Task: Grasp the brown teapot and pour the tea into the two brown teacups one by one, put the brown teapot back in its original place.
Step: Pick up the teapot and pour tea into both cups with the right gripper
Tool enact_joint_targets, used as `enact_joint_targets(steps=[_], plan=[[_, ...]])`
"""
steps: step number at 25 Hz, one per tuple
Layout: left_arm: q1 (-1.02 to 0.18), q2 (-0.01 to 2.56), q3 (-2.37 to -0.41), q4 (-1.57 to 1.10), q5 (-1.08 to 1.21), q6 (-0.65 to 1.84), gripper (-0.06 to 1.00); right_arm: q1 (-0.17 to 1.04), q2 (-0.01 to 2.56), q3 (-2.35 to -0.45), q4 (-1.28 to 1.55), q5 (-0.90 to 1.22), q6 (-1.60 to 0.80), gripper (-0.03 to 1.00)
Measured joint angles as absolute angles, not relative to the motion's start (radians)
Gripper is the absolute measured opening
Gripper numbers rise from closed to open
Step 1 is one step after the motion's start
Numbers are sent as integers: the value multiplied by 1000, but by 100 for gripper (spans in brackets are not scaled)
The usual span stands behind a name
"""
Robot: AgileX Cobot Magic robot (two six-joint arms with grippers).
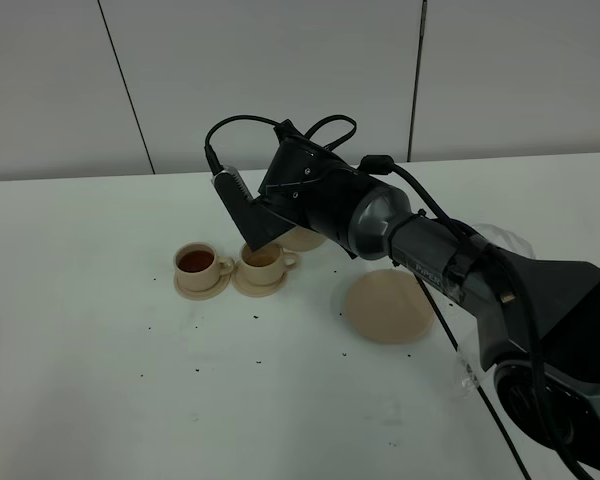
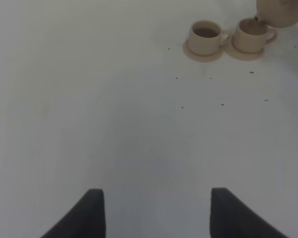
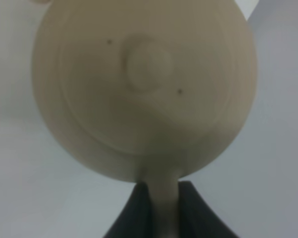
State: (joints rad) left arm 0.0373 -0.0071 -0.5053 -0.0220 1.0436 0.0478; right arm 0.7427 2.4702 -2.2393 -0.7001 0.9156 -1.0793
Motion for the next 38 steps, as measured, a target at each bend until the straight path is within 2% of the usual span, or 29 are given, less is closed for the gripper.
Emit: enact_joint_targets(steps=[38], plan=[[37, -7, -505, -22, 1044, 47, 53, 773, 2470, -2239, -811, 946, -1083, 9]])
